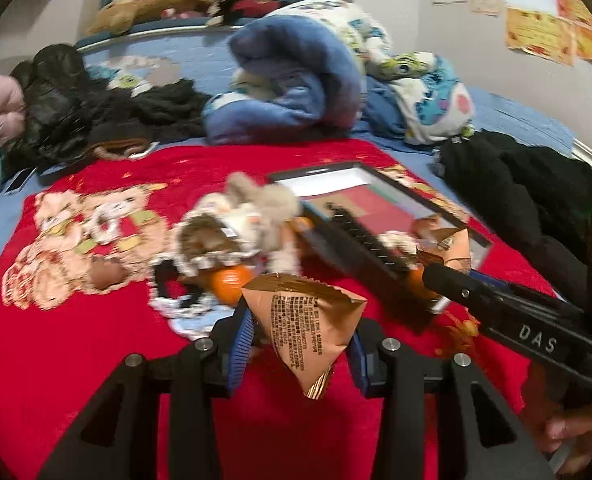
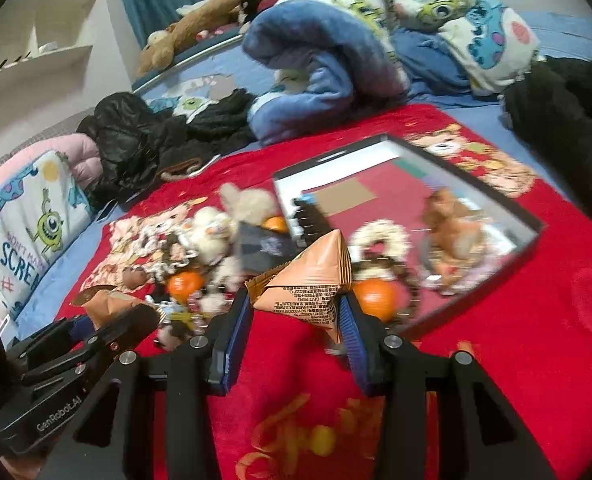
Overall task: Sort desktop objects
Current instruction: 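Carry both held pyramid candies over the black tray box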
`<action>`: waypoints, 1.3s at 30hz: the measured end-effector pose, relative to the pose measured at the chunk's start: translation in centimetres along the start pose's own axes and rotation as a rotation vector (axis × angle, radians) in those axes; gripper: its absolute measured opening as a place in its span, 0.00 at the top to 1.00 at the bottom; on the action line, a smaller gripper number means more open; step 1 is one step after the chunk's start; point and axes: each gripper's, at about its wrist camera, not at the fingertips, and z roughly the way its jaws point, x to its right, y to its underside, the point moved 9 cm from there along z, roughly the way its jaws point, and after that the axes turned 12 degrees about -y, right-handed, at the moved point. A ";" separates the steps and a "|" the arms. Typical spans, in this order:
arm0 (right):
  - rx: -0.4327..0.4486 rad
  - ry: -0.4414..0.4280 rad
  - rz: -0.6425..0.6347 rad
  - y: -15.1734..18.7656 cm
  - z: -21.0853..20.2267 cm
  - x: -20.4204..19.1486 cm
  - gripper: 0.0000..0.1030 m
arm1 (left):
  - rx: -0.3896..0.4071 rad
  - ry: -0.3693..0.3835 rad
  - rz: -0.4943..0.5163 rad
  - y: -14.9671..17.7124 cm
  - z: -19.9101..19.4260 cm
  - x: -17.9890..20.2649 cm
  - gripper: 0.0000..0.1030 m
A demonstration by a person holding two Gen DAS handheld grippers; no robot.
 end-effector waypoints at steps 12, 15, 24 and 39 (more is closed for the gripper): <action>0.074 0.085 0.096 -0.6 -6.7 8.5 0.59 | -0.020 0.099 0.079 1.3 0.0 8.0 0.59; 0.083 0.098 0.107 -0.5 -7.5 9.7 0.59 | -0.022 0.107 0.102 1.6 0.1 9.1 0.59; 0.110 0.123 0.122 -1.3 -8.0 11.2 0.59 | -0.006 0.127 0.138 1.6 -0.1 10.5 0.59; 0.129 0.102 0.134 -5.7 -3.1 12.6 0.59 | -0.048 0.103 0.108 -1.7 5.9 11.0 0.59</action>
